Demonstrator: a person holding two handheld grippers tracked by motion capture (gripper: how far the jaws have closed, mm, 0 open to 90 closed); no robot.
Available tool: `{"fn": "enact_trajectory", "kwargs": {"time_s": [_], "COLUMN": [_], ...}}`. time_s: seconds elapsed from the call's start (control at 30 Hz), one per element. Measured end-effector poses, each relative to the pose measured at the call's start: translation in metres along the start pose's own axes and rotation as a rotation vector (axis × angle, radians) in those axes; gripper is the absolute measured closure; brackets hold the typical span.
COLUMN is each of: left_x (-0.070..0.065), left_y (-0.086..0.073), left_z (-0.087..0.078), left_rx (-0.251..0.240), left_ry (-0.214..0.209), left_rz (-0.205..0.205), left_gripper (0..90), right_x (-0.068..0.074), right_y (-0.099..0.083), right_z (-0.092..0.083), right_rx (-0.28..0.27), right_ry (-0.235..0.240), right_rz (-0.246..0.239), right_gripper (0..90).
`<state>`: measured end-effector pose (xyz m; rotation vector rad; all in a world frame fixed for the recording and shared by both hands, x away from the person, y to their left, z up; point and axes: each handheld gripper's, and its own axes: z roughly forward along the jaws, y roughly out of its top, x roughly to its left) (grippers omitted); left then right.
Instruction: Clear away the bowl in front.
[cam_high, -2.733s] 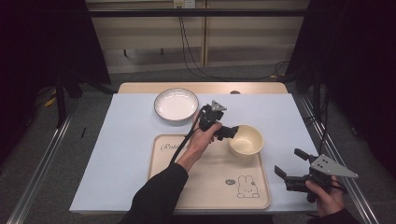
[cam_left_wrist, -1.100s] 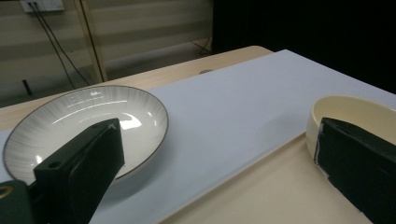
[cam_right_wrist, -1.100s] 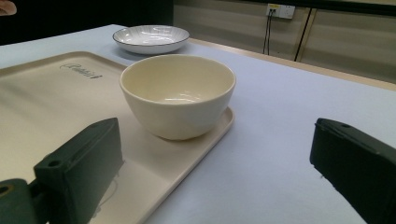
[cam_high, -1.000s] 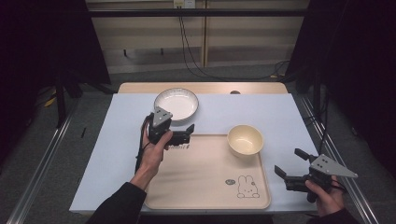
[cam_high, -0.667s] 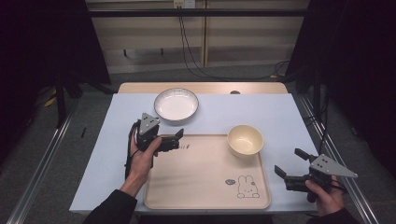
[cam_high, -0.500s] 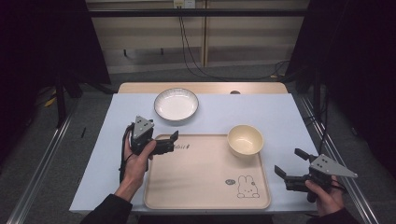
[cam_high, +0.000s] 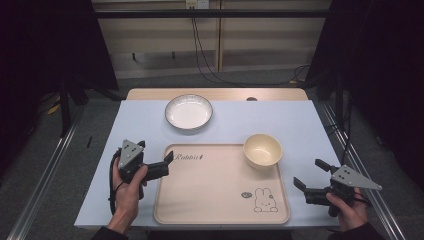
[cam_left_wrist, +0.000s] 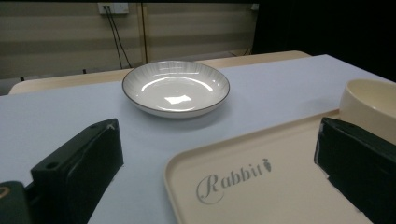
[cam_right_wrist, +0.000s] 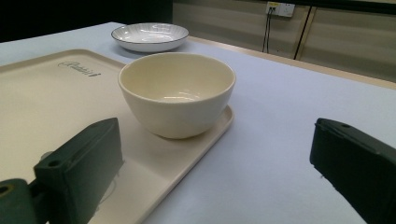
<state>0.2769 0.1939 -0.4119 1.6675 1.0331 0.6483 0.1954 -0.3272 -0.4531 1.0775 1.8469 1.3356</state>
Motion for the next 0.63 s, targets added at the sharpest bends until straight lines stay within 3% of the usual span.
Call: {"fn": "enact_trajectory", "kwargs": {"time_s": [0.07,0.13,0.23,0.37,0.43,0.63], "left_x": [0.003,0.005,0.011,0.016,0.019,0.019], "left_y": [-0.004,-0.008,-0.02,-0.029,-0.032,-0.037], "left_z": [-0.005,-0.011,-0.028,-0.041,-0.045,-0.047], "left_rx": [0.002,0.017,0.019,0.018,-0.002,0.012], "left_ry": [-0.001,0.015,0.046,0.047,0.056,0.072], "left_rz": [-0.03,-0.012,-0.031,-0.022,-0.035,-0.022], "left_gripper": [1.4,1.4,1.5,1.0,1.3,1.2], "right_x": [0.0,0.0,0.0,0.0,-0.001,-0.001], "right_y": [0.0,0.0,-0.001,-0.001,-0.001,-0.001], "right_z": [0.0,0.0,0.0,0.001,0.002,0.004], "right_rx": [0.002,0.003,0.008,0.015,0.018,0.029], "right_ry": [-0.004,-0.003,-0.006,-0.004,-0.011,-0.007], "right_rz": [-0.001,-0.001,-0.004,-0.001,-0.007,-0.001], "right_gripper": [2.1,2.0,2.0,2.0,2.0,2.0]}}
